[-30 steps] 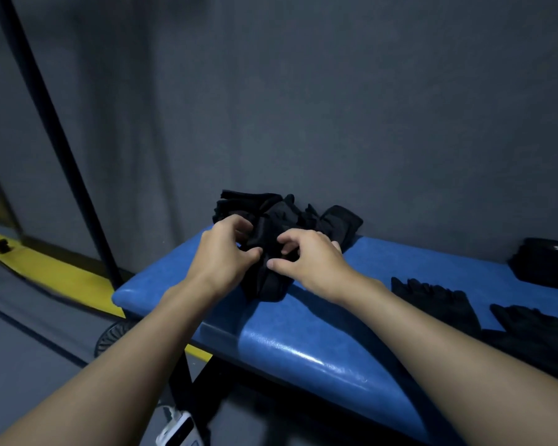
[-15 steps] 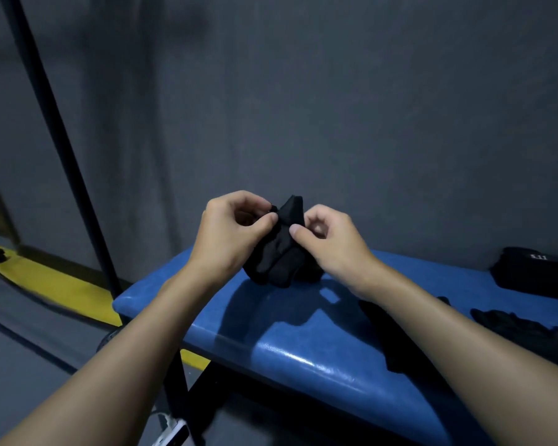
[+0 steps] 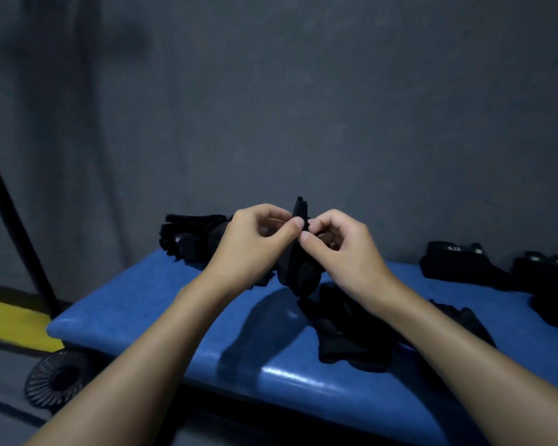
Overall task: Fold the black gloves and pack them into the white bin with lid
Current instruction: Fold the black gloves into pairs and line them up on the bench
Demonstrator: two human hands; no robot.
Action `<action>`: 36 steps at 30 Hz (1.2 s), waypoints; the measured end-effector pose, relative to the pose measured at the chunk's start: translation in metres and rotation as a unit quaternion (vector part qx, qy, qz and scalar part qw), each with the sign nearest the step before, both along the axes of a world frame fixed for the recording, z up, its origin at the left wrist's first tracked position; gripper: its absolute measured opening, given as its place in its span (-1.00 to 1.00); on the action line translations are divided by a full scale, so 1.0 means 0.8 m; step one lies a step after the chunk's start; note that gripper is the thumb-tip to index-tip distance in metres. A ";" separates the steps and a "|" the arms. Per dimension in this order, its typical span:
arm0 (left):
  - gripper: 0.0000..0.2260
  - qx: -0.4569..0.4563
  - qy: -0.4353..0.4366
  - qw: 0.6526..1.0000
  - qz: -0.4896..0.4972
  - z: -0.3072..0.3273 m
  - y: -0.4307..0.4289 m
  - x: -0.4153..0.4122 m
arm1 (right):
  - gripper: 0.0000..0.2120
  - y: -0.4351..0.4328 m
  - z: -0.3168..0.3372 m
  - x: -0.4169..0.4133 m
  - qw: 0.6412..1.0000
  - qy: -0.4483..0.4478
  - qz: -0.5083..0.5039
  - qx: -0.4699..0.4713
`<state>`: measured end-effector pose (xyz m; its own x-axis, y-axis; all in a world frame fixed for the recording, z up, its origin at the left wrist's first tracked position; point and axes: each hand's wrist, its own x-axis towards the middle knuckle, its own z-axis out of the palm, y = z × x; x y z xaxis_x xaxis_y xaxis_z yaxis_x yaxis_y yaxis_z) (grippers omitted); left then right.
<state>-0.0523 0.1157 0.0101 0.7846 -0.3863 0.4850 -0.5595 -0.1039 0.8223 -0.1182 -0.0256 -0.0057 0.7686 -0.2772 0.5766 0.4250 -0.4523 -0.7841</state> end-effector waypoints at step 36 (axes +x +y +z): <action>-0.38 0.016 0.153 0.972 -0.176 -0.025 -0.157 -0.073 | -0.95 -0.149 -0.005 -0.109 0.987 0.029 -0.148 0.050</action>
